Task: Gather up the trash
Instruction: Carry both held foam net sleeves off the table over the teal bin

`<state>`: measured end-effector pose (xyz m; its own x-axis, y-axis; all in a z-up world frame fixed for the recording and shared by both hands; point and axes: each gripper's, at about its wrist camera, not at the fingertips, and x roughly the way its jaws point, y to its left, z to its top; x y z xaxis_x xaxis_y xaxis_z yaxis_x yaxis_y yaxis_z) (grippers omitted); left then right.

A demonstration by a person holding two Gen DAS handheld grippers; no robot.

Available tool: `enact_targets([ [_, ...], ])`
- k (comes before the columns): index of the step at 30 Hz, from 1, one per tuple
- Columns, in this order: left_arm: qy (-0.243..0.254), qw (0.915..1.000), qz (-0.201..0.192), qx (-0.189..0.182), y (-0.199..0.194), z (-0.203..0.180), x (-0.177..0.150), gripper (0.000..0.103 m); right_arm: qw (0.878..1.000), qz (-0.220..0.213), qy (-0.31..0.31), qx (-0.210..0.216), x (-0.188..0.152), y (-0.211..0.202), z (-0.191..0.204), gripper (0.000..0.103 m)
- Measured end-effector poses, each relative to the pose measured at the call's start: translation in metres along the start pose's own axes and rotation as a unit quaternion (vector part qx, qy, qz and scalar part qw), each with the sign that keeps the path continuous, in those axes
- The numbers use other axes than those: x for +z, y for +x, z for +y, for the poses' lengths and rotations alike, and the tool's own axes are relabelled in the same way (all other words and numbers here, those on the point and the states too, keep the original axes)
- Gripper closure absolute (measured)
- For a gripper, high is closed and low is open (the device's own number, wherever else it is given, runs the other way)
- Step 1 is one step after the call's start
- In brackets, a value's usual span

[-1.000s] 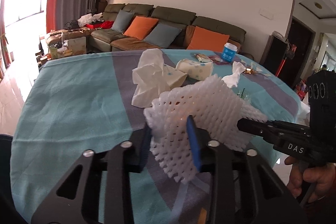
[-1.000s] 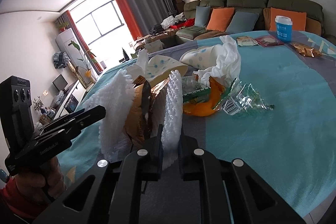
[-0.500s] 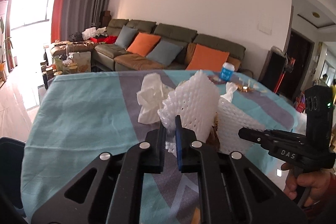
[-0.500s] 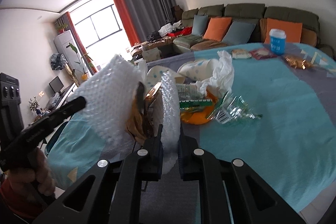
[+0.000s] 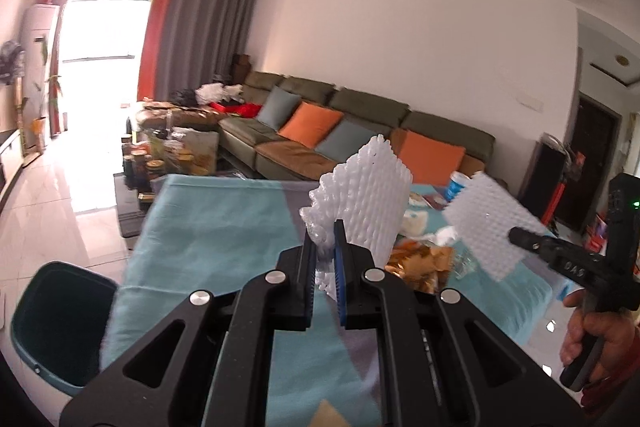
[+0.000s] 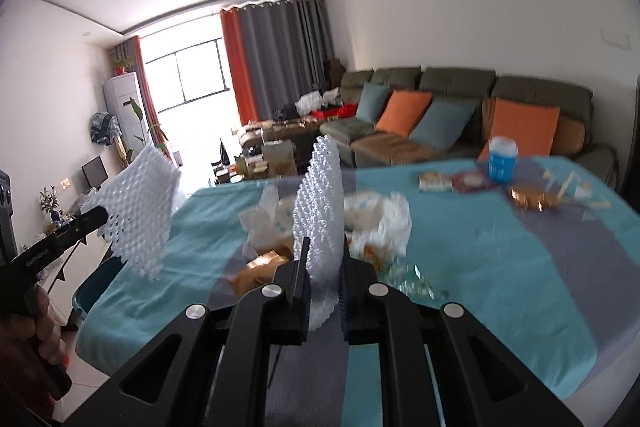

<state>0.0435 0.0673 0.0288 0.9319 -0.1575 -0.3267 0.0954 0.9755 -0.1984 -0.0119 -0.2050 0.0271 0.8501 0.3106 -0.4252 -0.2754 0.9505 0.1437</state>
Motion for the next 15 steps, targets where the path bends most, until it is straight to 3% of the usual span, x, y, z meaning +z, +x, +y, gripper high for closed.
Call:
enact_targets([
  [5, -0.009, 0.9990, -0.019, 0.040, -0.024, 0.017, 0.006, 0.094, 0.999, -0.020, -0.027, 0.032, 0.020, 0.006, 0.016, 0.093],
  [15, -0.023, 0.9871, -0.052, 0.149, -0.085, 0.062, 0.013, 0.094, 0.981, -0.017, -0.094, 0.166, 0.044, 0.050, 0.094, 0.093],
])
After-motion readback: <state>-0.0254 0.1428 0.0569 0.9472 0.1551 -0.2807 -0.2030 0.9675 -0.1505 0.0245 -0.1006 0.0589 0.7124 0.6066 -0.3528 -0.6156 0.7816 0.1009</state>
